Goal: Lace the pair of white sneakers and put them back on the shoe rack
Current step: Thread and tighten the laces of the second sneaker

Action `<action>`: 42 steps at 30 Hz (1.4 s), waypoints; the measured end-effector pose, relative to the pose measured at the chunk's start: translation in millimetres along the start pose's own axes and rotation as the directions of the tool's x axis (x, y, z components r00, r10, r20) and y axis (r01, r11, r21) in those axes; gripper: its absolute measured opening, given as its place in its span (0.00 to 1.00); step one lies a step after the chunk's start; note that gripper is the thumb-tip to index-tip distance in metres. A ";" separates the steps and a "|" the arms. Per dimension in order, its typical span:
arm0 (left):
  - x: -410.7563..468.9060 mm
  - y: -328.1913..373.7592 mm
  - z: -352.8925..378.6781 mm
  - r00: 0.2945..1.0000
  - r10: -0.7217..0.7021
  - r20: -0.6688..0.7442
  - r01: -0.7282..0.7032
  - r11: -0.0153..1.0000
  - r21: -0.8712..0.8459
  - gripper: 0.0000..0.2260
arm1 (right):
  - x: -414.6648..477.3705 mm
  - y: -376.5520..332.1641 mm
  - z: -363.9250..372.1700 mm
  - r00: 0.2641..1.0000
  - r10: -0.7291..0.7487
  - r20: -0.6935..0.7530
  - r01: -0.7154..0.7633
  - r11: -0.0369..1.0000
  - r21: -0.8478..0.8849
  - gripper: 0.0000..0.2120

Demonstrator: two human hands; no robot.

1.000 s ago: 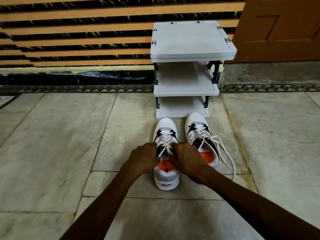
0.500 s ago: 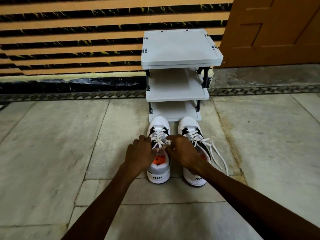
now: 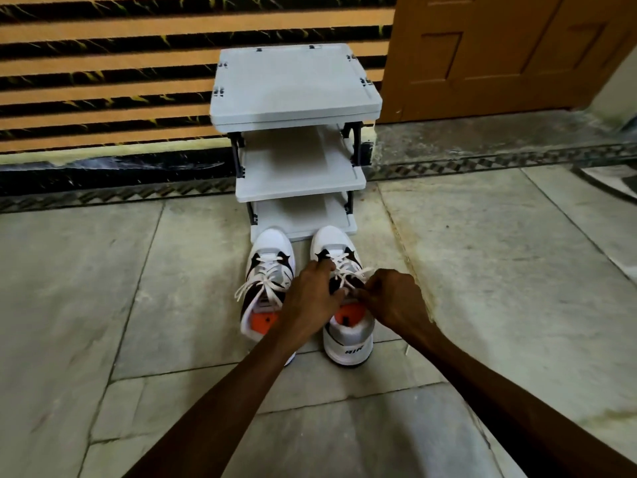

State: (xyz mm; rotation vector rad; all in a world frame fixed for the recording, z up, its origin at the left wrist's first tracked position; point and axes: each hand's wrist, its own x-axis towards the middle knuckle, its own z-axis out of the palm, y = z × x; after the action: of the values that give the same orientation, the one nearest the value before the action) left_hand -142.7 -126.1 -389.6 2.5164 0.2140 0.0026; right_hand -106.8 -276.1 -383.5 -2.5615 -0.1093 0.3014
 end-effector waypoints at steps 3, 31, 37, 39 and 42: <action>5.4 -0.8 0.2 0.999 -0.019 -0.029 0.017 0.996 -0.083 0.13 | 7.9 4.0 4.1 0.998 0.045 0.050 -0.052 0.986 0.160 0.14; 29.6 20.6 -51.5 0.979 -0.201 0.035 0.167 0.686 -0.708 0.11 | 27.1 -9.1 0.8 0.972 -0.190 0.137 0.121 0.910 0.398 0.10; 38.3 34.2 -71.0 0.997 -0.079 -0.003 0.056 0.725 -0.687 0.10 | 26.6 -28.8 -4.6 0.892 -0.416 0.174 0.368 0.895 0.252 0.13; 44.6 27.3 -69.0 0.998 -0.053 0.024 0.056 0.793 -0.607 0.12 | 26.7 -33.2 -5.6 0.890 -0.434 0.139 0.399 0.889 0.223 0.15; 42.5 7.9 -54.3 0.992 -0.023 0.123 0.082 0.861 -0.503 0.11 | 26.7 -37.7 -14.1 0.894 -0.445 0.043 0.425 0.876 0.229 0.17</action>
State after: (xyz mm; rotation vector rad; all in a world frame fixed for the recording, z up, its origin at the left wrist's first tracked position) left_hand -102.3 -94.6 -342.8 1.9739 0.2048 -0.0939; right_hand -78.1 -247.9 -356.8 -2.2285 -0.6470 0.2433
